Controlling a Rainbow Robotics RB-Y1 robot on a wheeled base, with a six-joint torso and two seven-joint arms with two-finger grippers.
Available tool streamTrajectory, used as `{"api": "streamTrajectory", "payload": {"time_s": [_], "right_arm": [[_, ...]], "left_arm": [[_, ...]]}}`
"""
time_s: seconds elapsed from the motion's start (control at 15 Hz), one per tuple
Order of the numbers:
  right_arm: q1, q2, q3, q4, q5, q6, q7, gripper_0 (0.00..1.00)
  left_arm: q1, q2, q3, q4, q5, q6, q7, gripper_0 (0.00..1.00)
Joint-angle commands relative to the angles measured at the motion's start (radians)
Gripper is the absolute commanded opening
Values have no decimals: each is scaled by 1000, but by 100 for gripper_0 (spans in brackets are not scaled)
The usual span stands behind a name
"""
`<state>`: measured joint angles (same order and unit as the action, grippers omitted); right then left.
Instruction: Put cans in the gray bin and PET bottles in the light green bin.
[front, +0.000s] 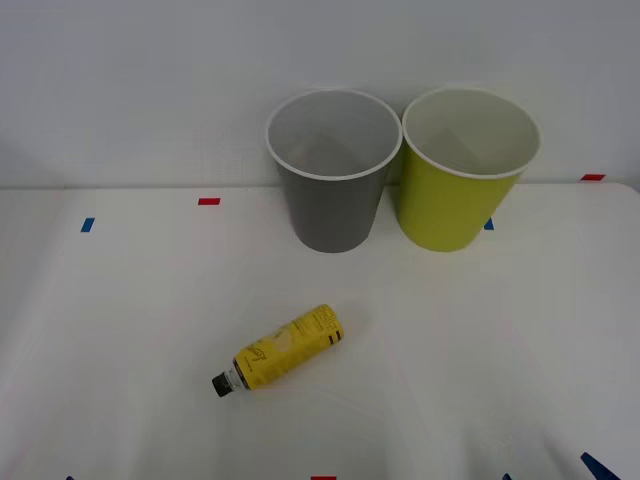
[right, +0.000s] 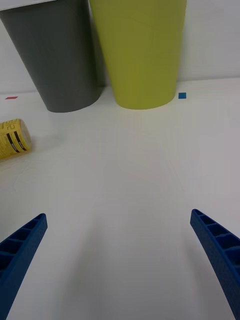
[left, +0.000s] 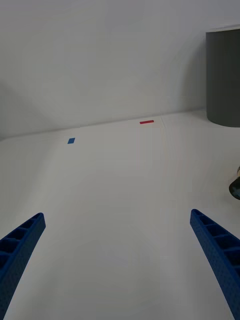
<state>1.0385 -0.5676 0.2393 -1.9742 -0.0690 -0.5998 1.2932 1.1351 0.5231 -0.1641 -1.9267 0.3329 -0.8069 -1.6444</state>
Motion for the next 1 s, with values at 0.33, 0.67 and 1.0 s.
{"api": "streamTrajectory", "payload": {"time_s": [0.33, 0.67, 1.0], "right_arm": [[0, 0, 0, 0, 0, 0, 0, 99], [0, 0, 0, 0, 0, 0, 0, 99], [0, 0, 0, 0, 0, 0, 0, 99]], "left_arm": [[0, 0, 0, 0, 0, 0, 0, 100], [-29, -3, -17, 31, 0, 11, 2, 100], [-40, 86, -18, 14, 3, 6, 3, 100]]}}
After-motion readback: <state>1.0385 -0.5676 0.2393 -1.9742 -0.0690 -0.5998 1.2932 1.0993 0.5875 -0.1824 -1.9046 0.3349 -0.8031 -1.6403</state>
